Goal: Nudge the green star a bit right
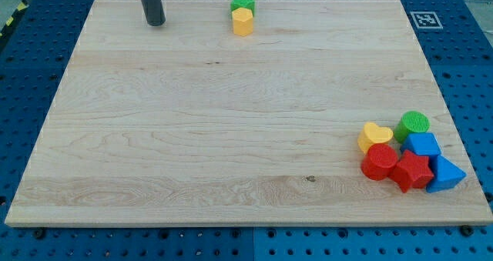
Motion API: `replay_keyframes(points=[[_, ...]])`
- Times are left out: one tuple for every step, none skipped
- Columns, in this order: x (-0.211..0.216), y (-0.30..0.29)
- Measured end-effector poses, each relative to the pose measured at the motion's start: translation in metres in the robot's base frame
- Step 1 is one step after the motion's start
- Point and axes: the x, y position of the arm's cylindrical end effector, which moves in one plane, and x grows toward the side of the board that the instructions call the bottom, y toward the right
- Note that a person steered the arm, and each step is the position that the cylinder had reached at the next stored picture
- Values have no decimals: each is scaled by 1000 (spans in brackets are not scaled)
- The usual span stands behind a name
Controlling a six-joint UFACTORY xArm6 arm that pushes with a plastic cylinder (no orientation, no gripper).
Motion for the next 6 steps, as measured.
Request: replay_keyframes(points=[[0,0],[-21,-8],[-46,1],[-61,39],[-61,84],[-61,124]])
